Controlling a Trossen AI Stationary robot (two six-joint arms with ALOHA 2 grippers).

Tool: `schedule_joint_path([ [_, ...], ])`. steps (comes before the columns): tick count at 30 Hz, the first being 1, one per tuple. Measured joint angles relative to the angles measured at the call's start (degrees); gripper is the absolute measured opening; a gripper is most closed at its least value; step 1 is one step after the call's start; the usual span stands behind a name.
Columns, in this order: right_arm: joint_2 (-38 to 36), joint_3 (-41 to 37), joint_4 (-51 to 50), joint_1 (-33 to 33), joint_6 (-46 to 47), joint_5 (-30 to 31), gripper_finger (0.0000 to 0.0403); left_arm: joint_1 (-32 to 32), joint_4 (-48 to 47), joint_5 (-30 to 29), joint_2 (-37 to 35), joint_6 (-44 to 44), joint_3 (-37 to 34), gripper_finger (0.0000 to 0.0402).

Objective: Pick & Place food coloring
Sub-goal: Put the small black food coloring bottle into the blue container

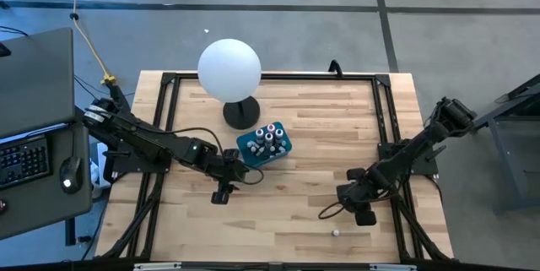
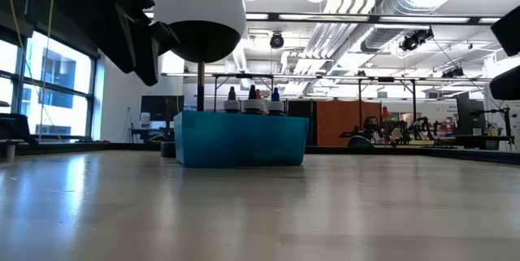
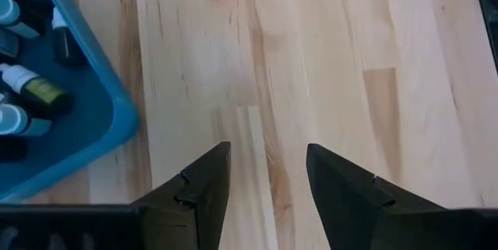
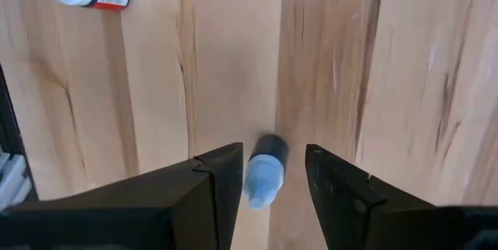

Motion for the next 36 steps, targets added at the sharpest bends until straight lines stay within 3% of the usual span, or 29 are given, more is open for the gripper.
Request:
schedule_joint_path([
  [7,0.00,0.02,-0.37,2.49,1.71,0.18,0.0134,0.00,-0.04,-0.02,-0.01,-1.95,0.00,0.0168],
  [13,0.02,0.00,-0.43,4.50,2.25,5.98,0.0134,-0.01,-0.04,-0.02,-0.01,-2.16,0.00,0.0168],
  [17,0.02,0.00,-0.92,4.48,3.17,4.31,0.0130,-0.02,-0.07,-0.02,0.00,-2.16,0.00,0.0168],
  [36,0.13,0.04,0.22,3.64,5.06,6.14,0.0047,0.00,-0.57,-0.04,0.00,-0.51,0.00,0.0168],
])
